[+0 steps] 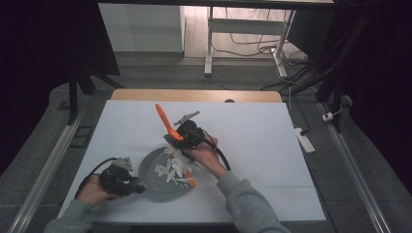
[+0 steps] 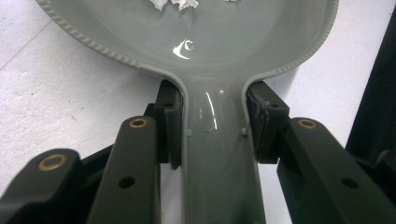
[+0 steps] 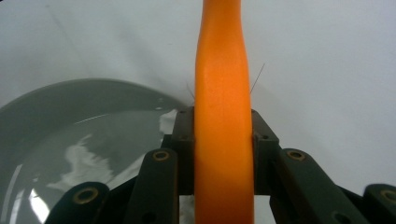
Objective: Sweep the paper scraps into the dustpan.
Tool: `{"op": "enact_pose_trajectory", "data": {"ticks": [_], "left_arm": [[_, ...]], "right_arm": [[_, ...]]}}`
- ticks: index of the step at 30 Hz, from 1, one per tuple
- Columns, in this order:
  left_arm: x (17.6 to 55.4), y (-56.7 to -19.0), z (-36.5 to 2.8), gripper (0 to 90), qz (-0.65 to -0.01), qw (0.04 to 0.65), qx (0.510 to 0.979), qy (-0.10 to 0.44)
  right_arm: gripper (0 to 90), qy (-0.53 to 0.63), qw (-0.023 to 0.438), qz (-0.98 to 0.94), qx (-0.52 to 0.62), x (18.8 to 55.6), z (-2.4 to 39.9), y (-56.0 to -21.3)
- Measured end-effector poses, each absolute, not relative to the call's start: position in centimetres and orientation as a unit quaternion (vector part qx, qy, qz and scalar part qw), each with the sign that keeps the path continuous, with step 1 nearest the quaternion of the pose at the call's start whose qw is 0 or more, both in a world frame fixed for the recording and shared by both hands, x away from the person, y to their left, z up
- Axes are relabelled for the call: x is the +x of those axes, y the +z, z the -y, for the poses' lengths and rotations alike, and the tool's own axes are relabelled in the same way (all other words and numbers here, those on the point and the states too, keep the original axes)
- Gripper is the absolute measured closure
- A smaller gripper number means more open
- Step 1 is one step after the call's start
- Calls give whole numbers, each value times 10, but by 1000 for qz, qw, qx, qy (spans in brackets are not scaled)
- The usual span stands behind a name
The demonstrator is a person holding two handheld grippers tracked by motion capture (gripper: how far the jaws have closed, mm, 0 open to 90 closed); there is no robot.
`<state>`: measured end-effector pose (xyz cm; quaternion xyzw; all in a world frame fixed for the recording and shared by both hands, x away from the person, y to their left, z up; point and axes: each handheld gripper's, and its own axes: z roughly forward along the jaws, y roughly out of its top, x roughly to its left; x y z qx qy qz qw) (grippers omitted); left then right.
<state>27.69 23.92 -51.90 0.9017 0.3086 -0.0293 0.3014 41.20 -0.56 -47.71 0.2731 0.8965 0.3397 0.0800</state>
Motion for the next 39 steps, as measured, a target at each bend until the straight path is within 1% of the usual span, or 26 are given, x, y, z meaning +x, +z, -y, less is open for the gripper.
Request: {"op": "enact_pose_trajectory", "data": {"ticks": [5, 8, 10, 18, 20, 25, 31, 39], "left_arm": [[277, -519, -239, 615, -308, 301, 902, -29], [277, -519, -239, 615, -308, 301, 902, -29], [277, -519, -239, 615, -308, 301, 902, -29], [277, -519, -240, 615, -308, 302, 902, -29], [277, -519, -240, 615, -308, 302, 902, -29], [277, -519, -239, 615, -309, 301, 902, -28], [277, -519, -239, 615, -308, 302, 902, -29], [276, -518, -237, 615, -304, 301, 903, -30]], "right_arm": [[703, 349, 58, -901, 250, 398, -3, -476], [702, 371, 31, -898, 234, 390, -6, -472], [702, 391, 23, -892, 227, 386, -5, -466], [703, 449, 66, -856, 249, 389, 16, -442], [702, 453, 67, -851, 258, 390, 22, -439], [702, 473, 65, -836, 272, 392, 36, -436], [702, 462, 91, -836, 282, 391, 55, -436], [702, 458, 116, -822, 318, 388, 98, -435]]}}
